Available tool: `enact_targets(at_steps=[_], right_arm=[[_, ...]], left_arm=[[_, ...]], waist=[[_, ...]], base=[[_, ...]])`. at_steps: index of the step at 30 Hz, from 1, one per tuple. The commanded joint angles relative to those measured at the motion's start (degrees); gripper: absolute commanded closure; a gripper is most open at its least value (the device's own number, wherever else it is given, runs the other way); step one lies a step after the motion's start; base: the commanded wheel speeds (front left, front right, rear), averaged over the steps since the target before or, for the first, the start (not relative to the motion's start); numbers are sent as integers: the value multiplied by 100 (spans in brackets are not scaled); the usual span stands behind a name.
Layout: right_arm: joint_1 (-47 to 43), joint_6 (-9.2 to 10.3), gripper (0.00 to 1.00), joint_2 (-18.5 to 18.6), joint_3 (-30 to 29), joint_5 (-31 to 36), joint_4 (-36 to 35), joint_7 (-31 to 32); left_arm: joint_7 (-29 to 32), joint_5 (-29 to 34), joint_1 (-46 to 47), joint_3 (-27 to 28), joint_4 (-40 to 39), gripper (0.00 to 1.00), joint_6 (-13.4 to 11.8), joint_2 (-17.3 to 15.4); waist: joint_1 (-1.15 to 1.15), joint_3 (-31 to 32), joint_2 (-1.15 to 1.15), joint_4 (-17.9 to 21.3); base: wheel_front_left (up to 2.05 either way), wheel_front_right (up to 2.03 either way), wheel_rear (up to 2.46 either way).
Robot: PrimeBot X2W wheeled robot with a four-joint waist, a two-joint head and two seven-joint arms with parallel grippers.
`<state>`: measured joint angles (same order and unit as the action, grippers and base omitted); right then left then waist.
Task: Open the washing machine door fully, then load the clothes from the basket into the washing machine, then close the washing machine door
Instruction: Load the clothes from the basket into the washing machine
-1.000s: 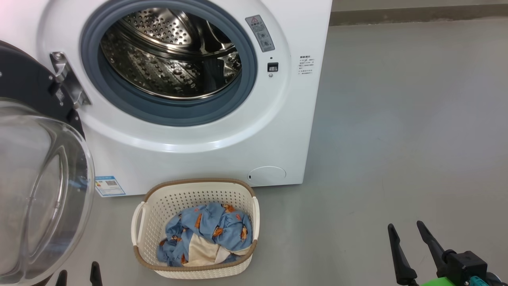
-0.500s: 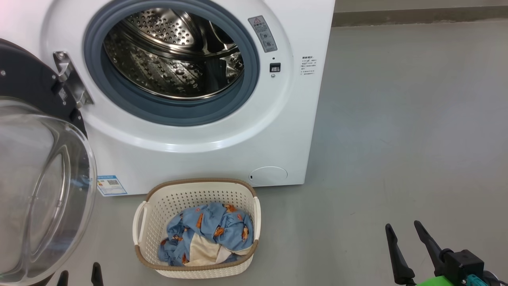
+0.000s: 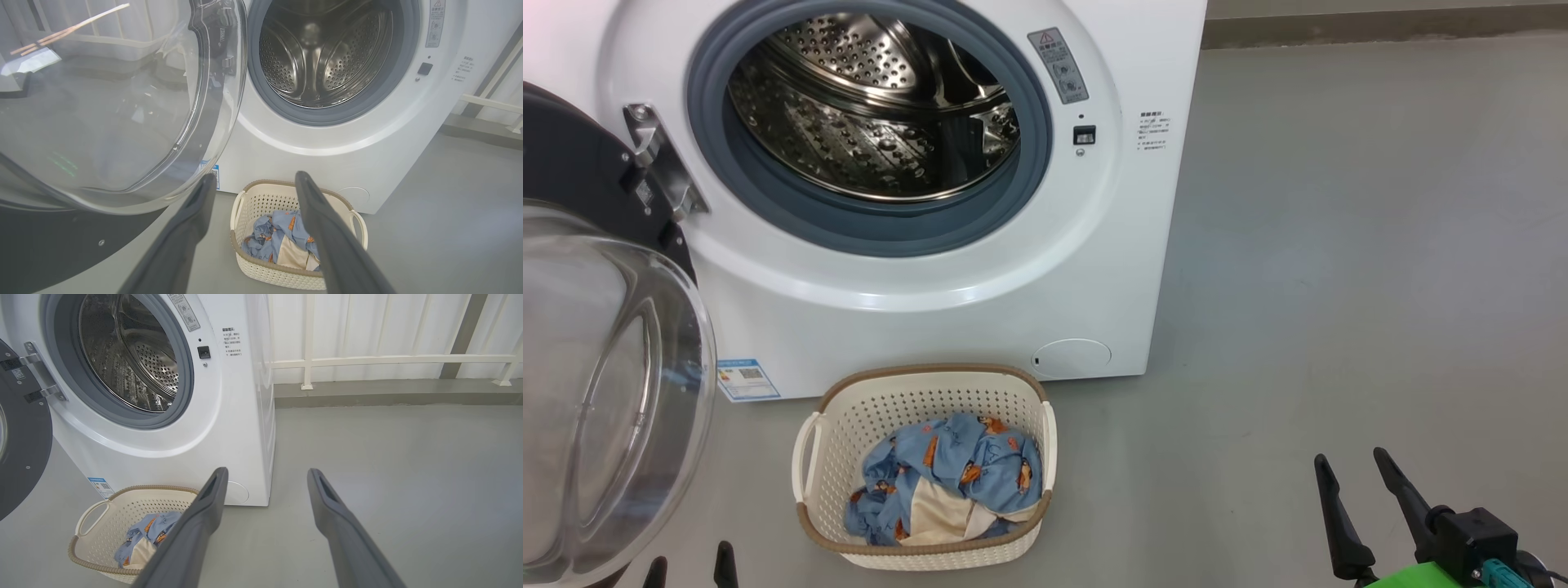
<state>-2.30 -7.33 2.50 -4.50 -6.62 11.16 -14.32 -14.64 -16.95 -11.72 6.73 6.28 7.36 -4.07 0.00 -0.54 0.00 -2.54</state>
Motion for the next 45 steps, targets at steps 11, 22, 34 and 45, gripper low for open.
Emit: enact_targets(at_steps=[11,22,34,45], right_arm=[[187,-16,0,65,149,-6,-111,-68],[188,-16,0,54,132,-26,-96,-68],[180,-16,0,46,141,-34,-92,-68],[186,-16,0,41,152,-34,-99,-68]], left_arm=[[-36,68,208,98,-72,0,13,-139],[-36,206,255,298,-53,0,-6,-54],[-36,257,279,315,-9,0,8,14],[-36,271,256,255,-121,0,12,44]], waist=[[0,-12,0,-7],[0,-16,0,-13],[0,-15,0,-21],[0,-53,0,-3]], base=[[53,-53,0],[116,-116,0],[8,-8,0],[0,0,0]])
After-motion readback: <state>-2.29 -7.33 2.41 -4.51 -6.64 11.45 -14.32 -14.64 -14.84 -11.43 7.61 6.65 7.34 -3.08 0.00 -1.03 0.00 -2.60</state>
